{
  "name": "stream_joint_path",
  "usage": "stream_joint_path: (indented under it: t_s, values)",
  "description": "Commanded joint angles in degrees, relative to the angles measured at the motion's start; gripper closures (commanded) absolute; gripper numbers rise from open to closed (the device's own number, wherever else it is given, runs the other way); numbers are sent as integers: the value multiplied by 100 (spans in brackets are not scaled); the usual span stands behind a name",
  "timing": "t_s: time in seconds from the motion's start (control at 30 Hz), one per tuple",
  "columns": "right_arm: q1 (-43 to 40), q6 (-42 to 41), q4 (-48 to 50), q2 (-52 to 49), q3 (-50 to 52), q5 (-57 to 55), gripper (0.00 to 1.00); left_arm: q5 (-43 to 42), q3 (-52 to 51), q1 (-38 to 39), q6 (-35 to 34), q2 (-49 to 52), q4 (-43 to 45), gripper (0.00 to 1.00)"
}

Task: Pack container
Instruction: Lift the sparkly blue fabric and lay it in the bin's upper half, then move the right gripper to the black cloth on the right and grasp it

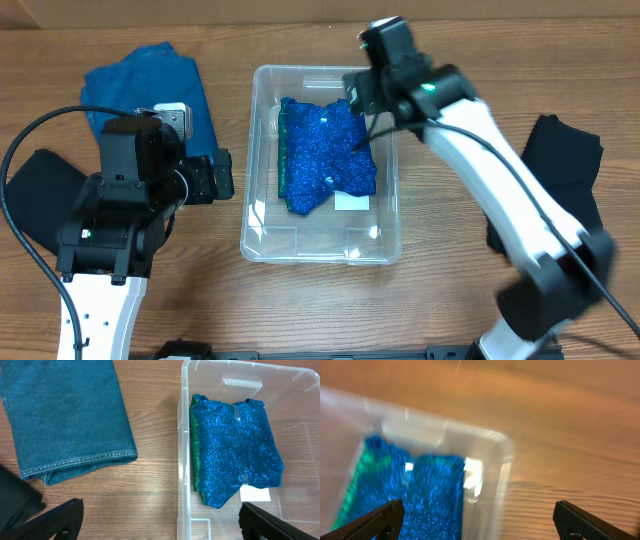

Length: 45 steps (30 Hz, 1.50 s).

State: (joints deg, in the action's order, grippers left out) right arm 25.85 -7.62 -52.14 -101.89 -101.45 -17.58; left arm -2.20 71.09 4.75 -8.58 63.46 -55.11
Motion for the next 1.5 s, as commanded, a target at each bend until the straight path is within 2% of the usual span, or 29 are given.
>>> stream_joint_path:
  t_s: [0.0,0.1,0.17,0.2,0.33,0.43,0.57,0.7,0.77,0.87,0.9,0.97,1.0,1.13,1.3,1.47]
  values:
    - [-629,-1244,-282,1252,-105,-549,0,-83,140,-24,68,-11,13,0]
    - [-1917,-2369,-1300,1792,-105,-404,0,-83,140,-24,68,-11,31,0]
    - [-3316,-2522,-2041,1816,-48,378,0,-83,140,-24,68,-11,37,0]
    - [-3757,-2522,-2212,1797,44,682,0,-83,140,-24,68,-11,42,0]
    - [-5401,-2498,-2297,1788,1029,1679,0,-81,140,-24,70,-11,55,0]
    - [-6463,-2194,-1912,1788,2474,2463,0,-81,140,-24,72,-9,83,0]
    - [-6835,-2203,-1095,1788,4177,2575,0,-83,140,-24,68,-9,157,0]
    - [-6835,-2413,330,1788,5560,3073,0,-83,140,-24,68,-9,157,0]
    - [-6835,-2411,1244,1788,6033,3410,0,-83,140,-24,68,-9,157,0]
    - [-6830,-2411,2063,1788,6395,3462,0,-83,140,-24,68,-9,157,0]
    - [-6828,-2411,2256,1788,6476,3462,4,-83,140,-24,68,-9,157,0]
    - [-6830,-2411,2358,1786,6551,3460,32,-83,140,-24,68,-9,157,0]
    - [-6830,-2411,2356,1786,6551,3464,53,-83,140,-24,68,-9,157,0]
    - [-6830,-2409,2269,1788,6548,3517,96,-83,140,-24,68,-9,157,0]
    - [-6824,-2096,1947,2050,6354,4603,96,-83,140,-24,68,-9,155,0]
    - [-6402,-1167,802,3283,5123,5136,96,-83,140,-24,66,-9,155,0]
